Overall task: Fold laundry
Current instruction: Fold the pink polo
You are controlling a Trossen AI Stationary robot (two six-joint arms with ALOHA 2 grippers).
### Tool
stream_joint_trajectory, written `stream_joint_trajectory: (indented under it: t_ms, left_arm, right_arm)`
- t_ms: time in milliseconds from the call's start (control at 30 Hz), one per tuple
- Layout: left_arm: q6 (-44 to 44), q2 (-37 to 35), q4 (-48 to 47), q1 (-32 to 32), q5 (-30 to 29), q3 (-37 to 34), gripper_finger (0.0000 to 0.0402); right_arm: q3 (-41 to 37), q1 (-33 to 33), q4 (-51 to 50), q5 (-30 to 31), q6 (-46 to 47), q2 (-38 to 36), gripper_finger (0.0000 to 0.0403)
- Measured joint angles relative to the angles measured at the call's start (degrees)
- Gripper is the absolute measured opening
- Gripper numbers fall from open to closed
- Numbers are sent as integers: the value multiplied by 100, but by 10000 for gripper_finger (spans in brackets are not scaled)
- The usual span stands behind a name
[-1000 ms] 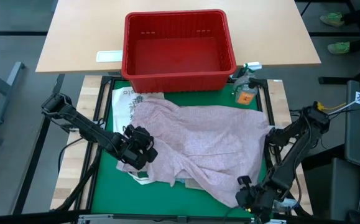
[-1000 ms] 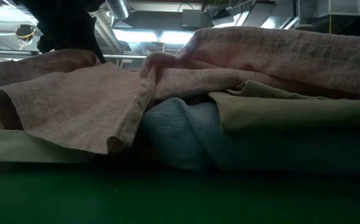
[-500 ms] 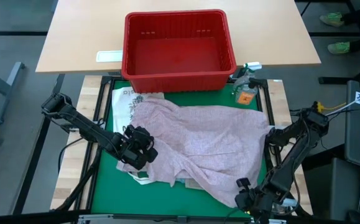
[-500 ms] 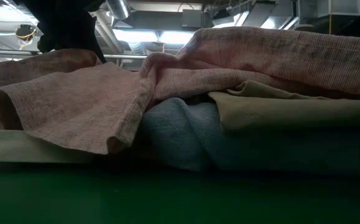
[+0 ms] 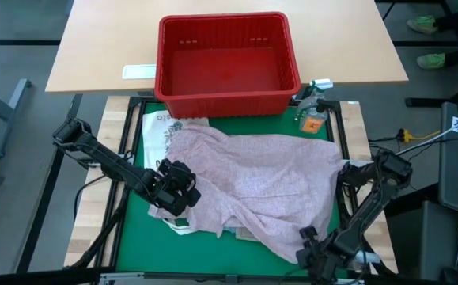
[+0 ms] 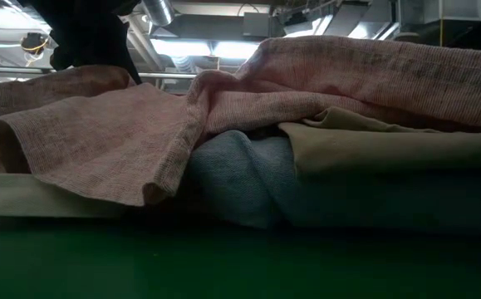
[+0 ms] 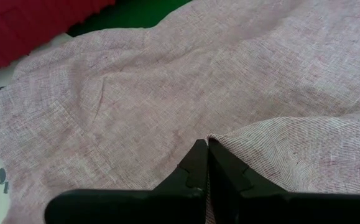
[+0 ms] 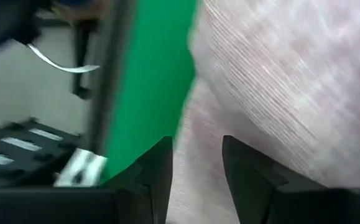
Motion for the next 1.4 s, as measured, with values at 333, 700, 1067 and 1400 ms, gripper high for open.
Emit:
stream_joint_trajectory:
  t_ms: [333,700,1067,1400]
  left_arm:
    - [-1,0,2,-2,0,-2,0]
    - [0,0,4,-2,0,-2,0]
    - [-2,0,4,-7,53,-1,0]
    - [-8,0,4,-121,68,-1,0]
  right_arm:
    - [38,-10,-375,-96,1,221,138]
    - [111,-7,-383,-187,-148,308,138]
    - [110,-7,-343,-228,-152,464,83]
    - [116,-7,-385,-234,-162,473,29]
